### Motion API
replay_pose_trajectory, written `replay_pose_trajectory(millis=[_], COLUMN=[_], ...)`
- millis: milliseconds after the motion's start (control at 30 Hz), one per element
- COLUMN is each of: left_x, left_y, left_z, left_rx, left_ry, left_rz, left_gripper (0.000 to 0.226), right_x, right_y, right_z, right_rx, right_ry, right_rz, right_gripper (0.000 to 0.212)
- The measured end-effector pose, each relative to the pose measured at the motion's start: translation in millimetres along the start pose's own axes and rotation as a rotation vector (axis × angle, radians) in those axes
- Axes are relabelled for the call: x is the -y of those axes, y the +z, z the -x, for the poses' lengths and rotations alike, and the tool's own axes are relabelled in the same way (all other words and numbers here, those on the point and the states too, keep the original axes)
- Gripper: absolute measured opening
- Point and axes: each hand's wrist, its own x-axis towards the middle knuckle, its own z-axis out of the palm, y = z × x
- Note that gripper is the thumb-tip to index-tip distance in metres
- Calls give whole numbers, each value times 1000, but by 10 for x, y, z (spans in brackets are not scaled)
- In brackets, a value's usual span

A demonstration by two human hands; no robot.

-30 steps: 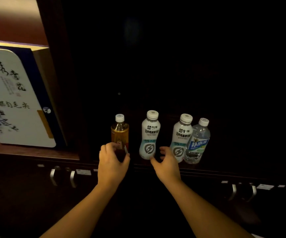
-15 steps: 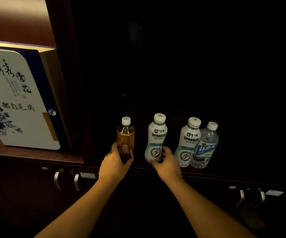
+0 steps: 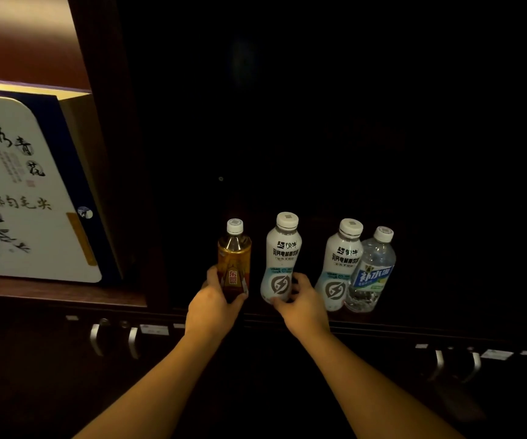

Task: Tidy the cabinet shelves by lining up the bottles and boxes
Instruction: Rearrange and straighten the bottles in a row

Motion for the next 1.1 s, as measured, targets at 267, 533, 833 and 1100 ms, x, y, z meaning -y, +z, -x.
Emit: replay_pose_trajectory(millis=[267,533,833,1100], left_x=[-109,-159,-303,-455], left_y=[71,145,237,328], left_z=[21,35,77,130], left_rx=[6,9,30,20], left_ry=[26,32,-18,-126], left_rz=[4,21,186,325], left_gripper=[79,80,111,142], right_x=[-18,-22,-51,-377], right_y=[-6,-41,-310,-898], right_z=[-6,-9,187,405], right_rx=[4,27,-64,-279], right_ry=[-15,-11,-68,-96], right_rz=[-15,-29,67,36], right_gripper=[67,67,63,23])
